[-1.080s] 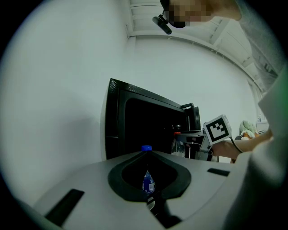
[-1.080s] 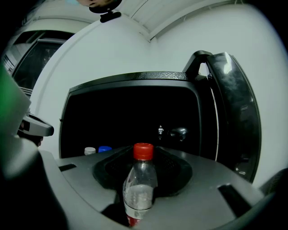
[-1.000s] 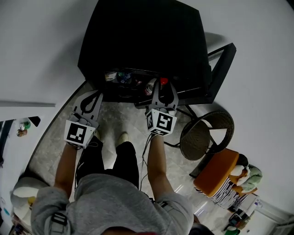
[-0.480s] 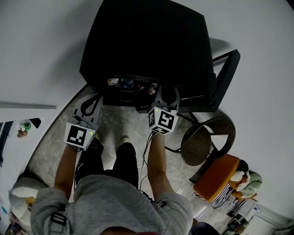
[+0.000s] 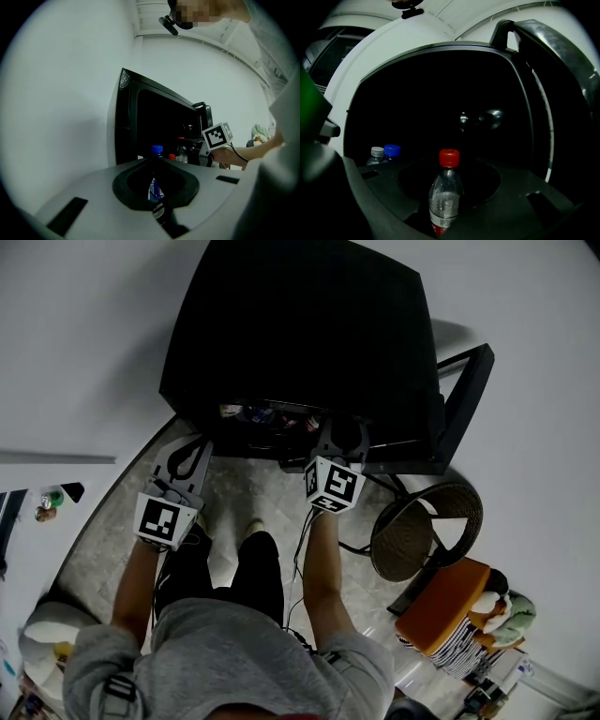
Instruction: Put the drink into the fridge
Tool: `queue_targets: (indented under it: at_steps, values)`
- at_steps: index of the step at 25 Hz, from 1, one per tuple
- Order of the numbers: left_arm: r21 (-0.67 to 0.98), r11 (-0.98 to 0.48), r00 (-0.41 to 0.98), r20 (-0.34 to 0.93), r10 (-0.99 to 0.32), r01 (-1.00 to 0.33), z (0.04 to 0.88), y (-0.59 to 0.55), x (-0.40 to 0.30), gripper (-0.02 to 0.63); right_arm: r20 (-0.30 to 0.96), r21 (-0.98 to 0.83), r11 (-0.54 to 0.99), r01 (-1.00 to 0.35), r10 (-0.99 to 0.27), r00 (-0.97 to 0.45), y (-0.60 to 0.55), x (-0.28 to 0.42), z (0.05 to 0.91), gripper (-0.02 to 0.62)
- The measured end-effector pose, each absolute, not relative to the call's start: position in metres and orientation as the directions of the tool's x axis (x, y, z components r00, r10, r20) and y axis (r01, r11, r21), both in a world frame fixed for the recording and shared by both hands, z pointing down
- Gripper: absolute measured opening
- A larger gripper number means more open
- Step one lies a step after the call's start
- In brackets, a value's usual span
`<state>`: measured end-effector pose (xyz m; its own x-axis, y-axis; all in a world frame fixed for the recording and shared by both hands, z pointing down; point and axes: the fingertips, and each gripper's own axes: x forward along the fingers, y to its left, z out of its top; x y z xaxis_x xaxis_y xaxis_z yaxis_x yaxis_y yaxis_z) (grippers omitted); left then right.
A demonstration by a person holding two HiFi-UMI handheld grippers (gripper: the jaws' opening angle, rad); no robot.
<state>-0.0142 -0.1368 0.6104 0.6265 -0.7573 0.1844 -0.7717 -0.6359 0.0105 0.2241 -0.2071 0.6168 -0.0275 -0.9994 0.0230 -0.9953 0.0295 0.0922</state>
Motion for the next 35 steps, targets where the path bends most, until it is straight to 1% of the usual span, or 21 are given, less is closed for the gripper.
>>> queue_targets:
  at_steps: [13, 16, 20, 32, 35]
  values:
    - [0.004, -0.634, 0.625, 0.178, -0.76, -0.773, 0.609, -0.135, -0.016, 0.005, 0.029, 0.07, -0.001, -0.998, -1.0, 0.003, -0.208, 0.227, 0.615, 0.154]
    - [0.007, -0.632, 0.622, 0.178, -0.762, -0.775, 0.608, -0.134, -0.017, 0.005, 0.027, 0.059, 0.002, -0.998, -1.0, -0.001, -0.206, 0.224, 0.611, 0.175]
    - [0.001, -0.634, 0.625, 0.171, -0.762, -0.773, 0.603, -0.13, -0.016, 0.005, 0.03, 0.056, 0.006, -0.998, -1.0, -0.004, -0.202, 0.223, 0.608, 0.178]
    - [-0.015, -0.637, 0.63, 0.132, -0.765, -0.77, 0.559, -0.114, -0.013, 0.005, 0.057, 0.079, 0.073, -0.994, -0.996, -0.069, -0.172, 0.216, 0.578, 0.176]
    - [-0.021, -0.643, 0.637, 0.11, -0.763, -0.766, 0.535, -0.11, -0.008, 0.005, 0.061, 0.073, 0.098, -0.993, -0.994, -0.093, -0.159, 0.213, 0.563, 0.164]
